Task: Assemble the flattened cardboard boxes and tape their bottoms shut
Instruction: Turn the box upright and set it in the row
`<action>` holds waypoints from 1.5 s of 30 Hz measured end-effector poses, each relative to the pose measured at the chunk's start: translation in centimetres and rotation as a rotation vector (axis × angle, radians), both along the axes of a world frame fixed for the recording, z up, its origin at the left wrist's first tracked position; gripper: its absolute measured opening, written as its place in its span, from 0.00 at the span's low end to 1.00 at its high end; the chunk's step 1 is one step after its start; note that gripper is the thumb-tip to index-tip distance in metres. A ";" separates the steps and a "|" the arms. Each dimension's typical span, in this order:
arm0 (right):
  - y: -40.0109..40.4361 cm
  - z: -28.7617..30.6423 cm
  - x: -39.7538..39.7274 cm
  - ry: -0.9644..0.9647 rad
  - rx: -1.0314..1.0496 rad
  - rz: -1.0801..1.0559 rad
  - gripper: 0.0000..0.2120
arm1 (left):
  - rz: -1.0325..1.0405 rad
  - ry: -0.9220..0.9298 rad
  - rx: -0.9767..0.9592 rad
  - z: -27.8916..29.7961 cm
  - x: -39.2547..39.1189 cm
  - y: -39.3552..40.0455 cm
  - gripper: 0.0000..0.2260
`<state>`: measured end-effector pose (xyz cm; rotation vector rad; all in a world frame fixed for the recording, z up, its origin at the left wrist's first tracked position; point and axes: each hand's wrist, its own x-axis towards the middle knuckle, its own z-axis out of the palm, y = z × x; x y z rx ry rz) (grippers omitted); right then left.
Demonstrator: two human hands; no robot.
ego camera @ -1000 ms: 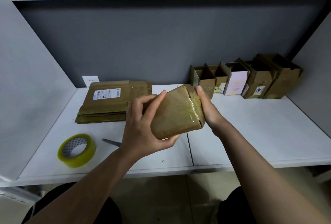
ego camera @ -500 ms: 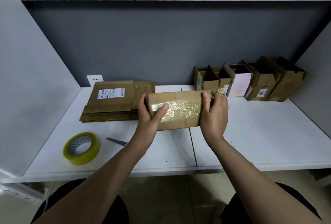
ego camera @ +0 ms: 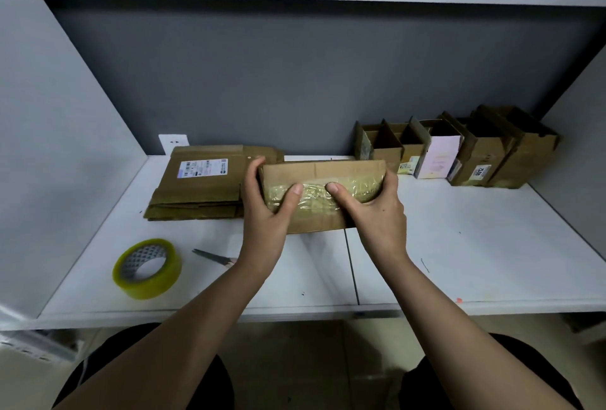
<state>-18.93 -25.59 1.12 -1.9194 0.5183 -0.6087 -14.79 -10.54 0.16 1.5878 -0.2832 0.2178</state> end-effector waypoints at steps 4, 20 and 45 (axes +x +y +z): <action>0.2 -0.4 0.0 -0.100 0.103 -0.021 0.30 | -0.006 -0.028 -0.003 -0.2 0.3 0.0 0.26; 1.5 -1.7 -0.4 -0.356 -0.096 0.120 0.23 | -0.129 0.670 -0.636 0.8 2.7 1.3 0.08; -3.7 -6.2 -2.4 0.222 0.375 0.304 0.28 | -0.466 0.509 0.496 -5.8 2.2 2.8 0.28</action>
